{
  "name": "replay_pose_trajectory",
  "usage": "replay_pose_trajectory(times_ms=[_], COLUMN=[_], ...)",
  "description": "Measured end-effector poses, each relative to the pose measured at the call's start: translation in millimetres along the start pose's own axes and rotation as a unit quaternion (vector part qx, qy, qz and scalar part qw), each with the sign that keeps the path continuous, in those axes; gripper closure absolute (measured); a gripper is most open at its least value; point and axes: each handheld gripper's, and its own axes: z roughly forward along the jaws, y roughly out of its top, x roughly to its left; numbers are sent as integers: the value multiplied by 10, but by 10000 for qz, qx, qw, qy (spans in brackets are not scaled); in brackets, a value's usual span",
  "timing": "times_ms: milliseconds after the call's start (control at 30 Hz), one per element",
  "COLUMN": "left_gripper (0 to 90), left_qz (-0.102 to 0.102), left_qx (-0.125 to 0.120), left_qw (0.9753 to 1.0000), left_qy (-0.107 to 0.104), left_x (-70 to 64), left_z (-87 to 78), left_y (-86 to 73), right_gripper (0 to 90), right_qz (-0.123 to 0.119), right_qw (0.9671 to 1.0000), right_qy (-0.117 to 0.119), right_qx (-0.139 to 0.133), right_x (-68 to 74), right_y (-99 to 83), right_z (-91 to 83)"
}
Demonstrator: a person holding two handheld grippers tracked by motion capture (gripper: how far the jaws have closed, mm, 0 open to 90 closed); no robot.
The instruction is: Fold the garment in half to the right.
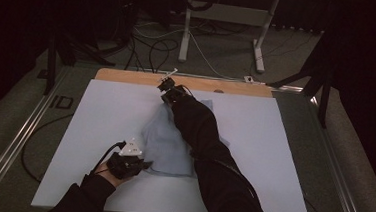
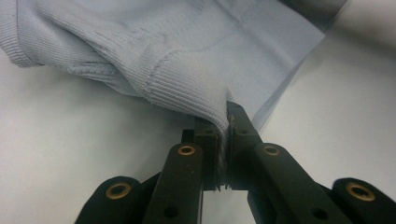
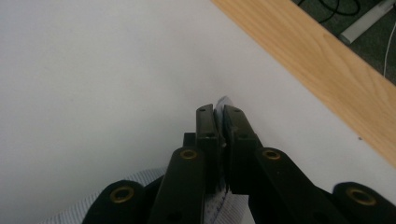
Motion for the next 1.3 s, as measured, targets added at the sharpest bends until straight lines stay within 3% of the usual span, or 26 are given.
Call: replay_pose_trajectory(times_ms=[800, 1300], left_gripper=[869, 869], left_qz=[438, 846], left_qx=[-97, -56], left_qw=[9990, 9960], left_qy=[-79, -271], left_x=[-159, -371], left_z=[-68, 61], left_y=[353, 636], right_gripper=[865, 865], right_qz=[84, 263], right_qw=[9990, 9979], right_qy=[-18, -51], right_qx=[-430, -588], right_x=[-218, -419], right_y=[-43, -218], right_z=[-507, -788])
